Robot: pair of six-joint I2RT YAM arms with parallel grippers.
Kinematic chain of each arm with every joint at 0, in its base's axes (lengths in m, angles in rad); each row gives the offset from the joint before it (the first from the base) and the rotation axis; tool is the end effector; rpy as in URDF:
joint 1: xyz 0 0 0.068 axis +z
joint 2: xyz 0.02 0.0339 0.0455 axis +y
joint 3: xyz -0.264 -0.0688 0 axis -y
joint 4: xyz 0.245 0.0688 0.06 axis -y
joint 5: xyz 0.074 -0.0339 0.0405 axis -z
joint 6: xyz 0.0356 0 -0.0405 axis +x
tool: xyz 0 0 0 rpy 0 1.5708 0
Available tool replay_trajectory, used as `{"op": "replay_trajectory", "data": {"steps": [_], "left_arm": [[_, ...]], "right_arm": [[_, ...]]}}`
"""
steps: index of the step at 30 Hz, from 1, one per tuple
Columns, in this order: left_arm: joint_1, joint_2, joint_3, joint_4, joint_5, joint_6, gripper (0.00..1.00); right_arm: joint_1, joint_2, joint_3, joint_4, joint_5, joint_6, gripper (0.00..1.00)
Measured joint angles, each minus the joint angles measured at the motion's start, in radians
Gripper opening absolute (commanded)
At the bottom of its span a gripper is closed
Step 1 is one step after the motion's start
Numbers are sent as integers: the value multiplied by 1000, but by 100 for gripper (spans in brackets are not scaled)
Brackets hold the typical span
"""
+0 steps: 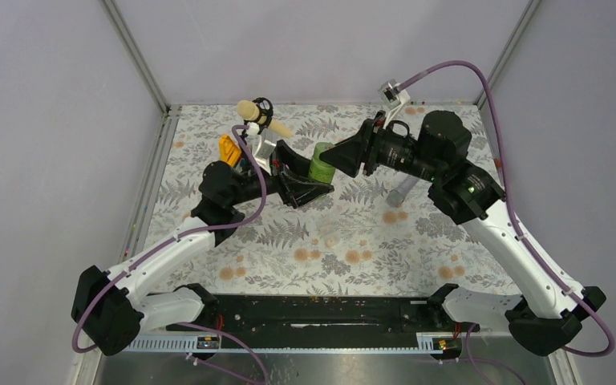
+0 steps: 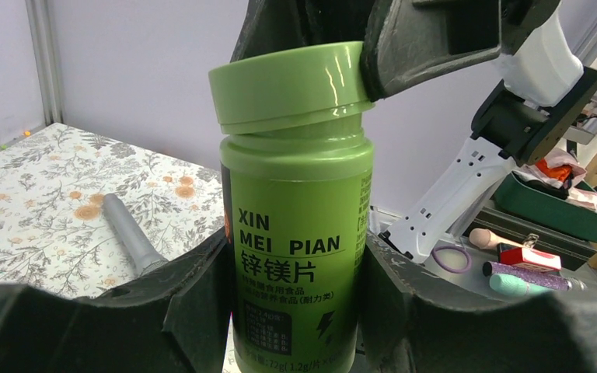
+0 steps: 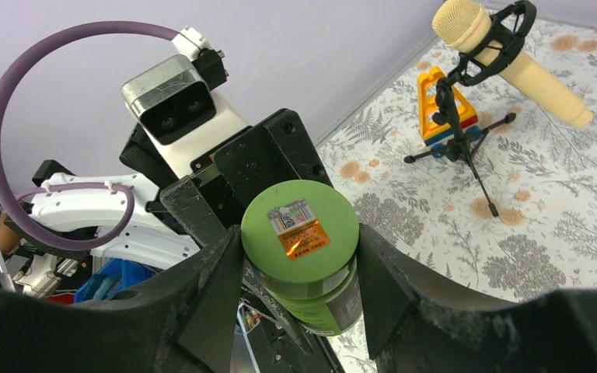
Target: Sort the pills into containers
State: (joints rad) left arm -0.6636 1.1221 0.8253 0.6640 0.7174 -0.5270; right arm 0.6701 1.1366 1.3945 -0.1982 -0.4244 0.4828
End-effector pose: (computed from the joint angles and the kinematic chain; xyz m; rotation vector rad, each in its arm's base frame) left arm 0.1836 -0.1733 0.3733 0.7764 1.2166 -1.4275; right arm 0.1765 0.1585 0.4799 -0.5167 1.5671 1.2213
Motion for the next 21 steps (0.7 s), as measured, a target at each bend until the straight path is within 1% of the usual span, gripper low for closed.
{"op": "replay_trajectory", "data": {"steps": [4, 6, 9, 11, 16, 21], "left_arm": [[-4, -2, 0, -12, -12, 16, 0], [-4, -2, 0, -19, -14, 21, 0], [-6, -2, 0, -36, -15, 19, 0], [-6, -2, 0, -39, -16, 4, 0], [-14, -2, 1, -32, -15, -59, 0], [-18, -1, 1, 19, -19, -138, 0]], "right_arm": [[5, 39, 92, -122, 14, -34, 29], [6, 56, 126, -172, 16, -54, 29], [6, 56, 130, -190, 14, -87, 27], [6, 49, 117, -181, 10, -112, 26], [6, 0, 41, -93, -6, -175, 24], [8, -32, -7, 3, -10, -183, 23]]}}
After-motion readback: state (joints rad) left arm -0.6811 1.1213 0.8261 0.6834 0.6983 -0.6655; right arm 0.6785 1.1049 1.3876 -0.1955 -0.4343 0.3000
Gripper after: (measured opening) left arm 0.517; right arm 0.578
